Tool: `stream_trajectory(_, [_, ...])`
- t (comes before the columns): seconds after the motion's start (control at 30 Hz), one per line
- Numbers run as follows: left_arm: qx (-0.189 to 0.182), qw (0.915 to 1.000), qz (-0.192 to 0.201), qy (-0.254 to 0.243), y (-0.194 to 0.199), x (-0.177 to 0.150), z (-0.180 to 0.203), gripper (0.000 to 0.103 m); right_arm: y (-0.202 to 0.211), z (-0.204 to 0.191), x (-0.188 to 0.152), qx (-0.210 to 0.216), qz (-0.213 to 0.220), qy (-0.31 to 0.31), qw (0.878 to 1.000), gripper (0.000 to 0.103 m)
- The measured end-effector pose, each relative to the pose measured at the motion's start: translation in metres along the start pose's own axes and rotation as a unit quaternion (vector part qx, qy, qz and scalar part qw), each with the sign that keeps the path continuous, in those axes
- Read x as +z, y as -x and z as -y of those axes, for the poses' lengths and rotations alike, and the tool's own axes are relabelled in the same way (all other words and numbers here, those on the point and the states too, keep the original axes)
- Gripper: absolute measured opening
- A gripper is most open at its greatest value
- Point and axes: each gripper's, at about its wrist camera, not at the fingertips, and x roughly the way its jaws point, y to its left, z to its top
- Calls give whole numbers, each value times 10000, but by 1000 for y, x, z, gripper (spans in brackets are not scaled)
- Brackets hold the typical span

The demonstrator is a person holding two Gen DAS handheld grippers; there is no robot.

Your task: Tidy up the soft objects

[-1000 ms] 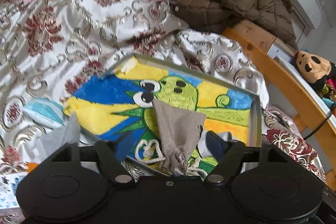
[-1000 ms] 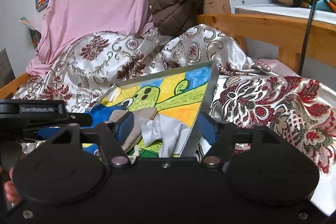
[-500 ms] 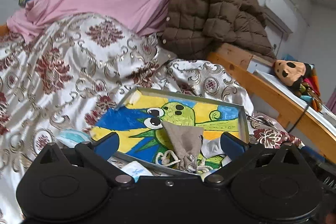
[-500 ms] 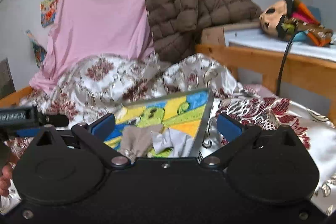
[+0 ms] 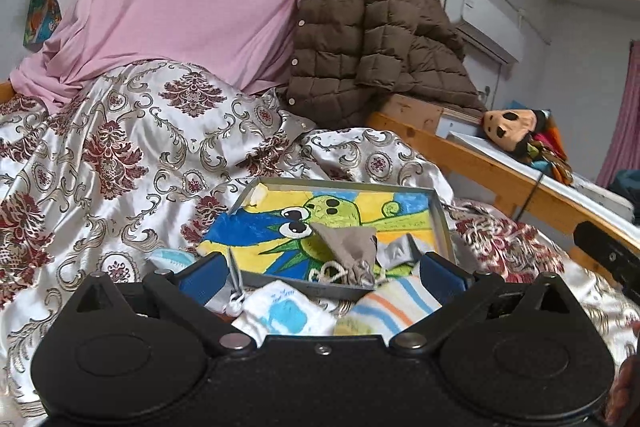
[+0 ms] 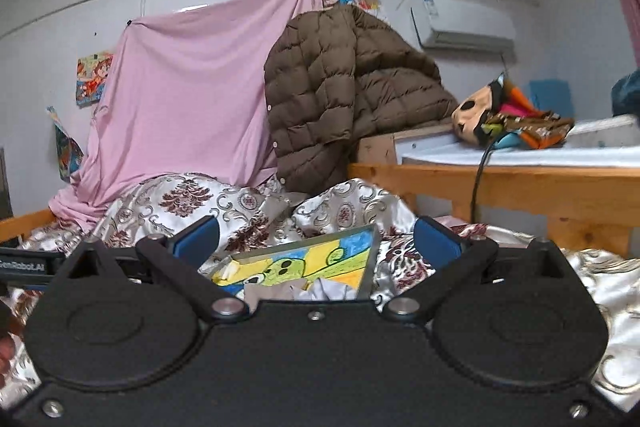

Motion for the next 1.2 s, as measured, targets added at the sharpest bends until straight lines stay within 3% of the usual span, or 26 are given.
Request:
stream_trajectory(0.23, [-219,9993,-43,-294,35,-28,-11,102,33,-10,-4,-146,-120,22,9998,103])
stream_trajectory(0.53, [-338,9979,-186,-521,52,-51,-27,102,51,-37,-17,-354,-807,409,9953,102])
stream_trajectory(0.77, [-546,9962,-402,-542,50,-70,-32,102,53,-67,-41,-175,-1887,853,9782,102])
stream_trajectory(1.2, [-1099,9801,-1286,-1039,16,-105,-17,102,18,-64,-63,-411,-2755,816,9570,102])
